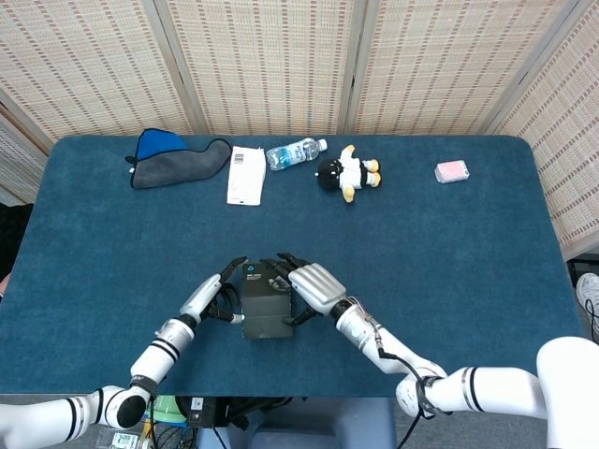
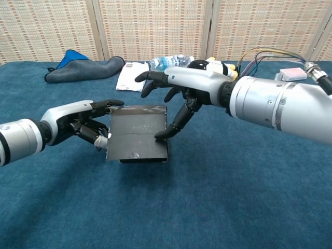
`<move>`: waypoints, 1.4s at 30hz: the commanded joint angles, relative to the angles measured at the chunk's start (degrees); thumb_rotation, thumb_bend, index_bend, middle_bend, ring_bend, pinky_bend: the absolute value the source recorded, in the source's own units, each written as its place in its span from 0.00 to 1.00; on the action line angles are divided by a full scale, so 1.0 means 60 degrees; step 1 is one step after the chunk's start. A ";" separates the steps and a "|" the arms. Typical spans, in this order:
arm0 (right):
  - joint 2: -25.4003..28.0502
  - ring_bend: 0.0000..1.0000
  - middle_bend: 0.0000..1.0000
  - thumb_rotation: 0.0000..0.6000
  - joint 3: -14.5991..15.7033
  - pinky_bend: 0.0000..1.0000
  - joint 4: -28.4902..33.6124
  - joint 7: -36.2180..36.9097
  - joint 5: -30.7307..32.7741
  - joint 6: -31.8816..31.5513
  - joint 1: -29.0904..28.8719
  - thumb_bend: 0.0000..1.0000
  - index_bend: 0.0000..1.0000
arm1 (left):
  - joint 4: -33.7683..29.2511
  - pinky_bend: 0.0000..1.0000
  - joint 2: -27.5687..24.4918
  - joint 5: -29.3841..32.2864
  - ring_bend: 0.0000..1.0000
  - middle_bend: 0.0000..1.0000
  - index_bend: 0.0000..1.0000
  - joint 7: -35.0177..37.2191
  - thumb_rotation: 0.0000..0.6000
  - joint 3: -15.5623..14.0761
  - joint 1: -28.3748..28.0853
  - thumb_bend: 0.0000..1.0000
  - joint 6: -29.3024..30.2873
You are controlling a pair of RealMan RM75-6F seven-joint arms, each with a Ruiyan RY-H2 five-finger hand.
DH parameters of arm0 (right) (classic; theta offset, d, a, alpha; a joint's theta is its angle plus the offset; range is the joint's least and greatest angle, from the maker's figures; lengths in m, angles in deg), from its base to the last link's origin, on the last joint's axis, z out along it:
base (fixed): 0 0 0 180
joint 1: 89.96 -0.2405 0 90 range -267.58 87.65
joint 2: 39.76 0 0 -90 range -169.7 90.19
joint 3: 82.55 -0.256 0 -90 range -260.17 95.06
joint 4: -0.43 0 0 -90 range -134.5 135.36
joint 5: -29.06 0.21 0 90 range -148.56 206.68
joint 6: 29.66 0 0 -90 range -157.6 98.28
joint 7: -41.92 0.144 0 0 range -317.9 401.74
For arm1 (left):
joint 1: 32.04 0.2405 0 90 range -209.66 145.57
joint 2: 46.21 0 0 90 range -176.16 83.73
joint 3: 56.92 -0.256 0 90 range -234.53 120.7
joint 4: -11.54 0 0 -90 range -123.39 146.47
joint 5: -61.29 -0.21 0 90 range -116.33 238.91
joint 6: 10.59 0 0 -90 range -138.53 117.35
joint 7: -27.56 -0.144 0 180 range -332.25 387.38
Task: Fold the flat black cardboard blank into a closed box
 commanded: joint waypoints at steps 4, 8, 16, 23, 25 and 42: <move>-0.0519 0.07 0.15 1.00 -0.0002 0.17 0.0058 -0.1567 0.0882 -0.0659 -0.0207 0.15 0.11 | -0.0127 0.56 -0.0437 0.0131 0.51 0.00 0.00 -0.0270 1.00 0.0138 0.0224 0.14 0.0105; -0.0730 0.07 0.15 1.00 0.0010 0.17 0.0031 -0.2122 0.1276 -0.0758 -0.0310 0.15 0.14 | -0.0321 0.56 -0.0760 0.0075 0.51 0.00 0.00 -0.0399 1.00 0.0173 0.0358 0.14 0.0163; -0.1068 0.07 0.15 1.00 0.0082 0.17 -0.0039 -0.2870 0.1480 -0.1073 -0.0390 0.15 0.15 | -0.0450 0.56 -0.1148 0.0003 0.51 0.00 0.00 -0.0505 1.00 0.0334 0.0594 0.14 0.0362; -0.1333 0.07 0.16 1.00 0.0220 0.17 -0.0206 -0.3345 0.1176 -0.1499 -0.0321 0.15 0.21 | -0.0395 0.56 -0.1319 -0.0077 0.51 0.00 0.00 -0.0337 1.00 0.0533 0.0768 0.14 0.0523; -0.1436 0.07 0.16 1.00 0.0251 0.17 -0.0315 -0.3455 0.1050 -0.1611 -0.0298 0.15 0.23 | -0.0367 0.56 -0.1353 -0.0098 0.51 0.00 0.00 -0.0287 1.00 0.0600 0.0802 0.14 0.0561; -0.2189 0.07 0.16 1.00 0.0425 0.17 -0.1018 -0.4142 0.0374 -0.2373 0.0113 0.15 0.26 | -0.0369 0.56 -0.1593 -0.0393 0.51 0.00 0.00 0.0166 1.00 0.0732 0.0943 0.14 0.0317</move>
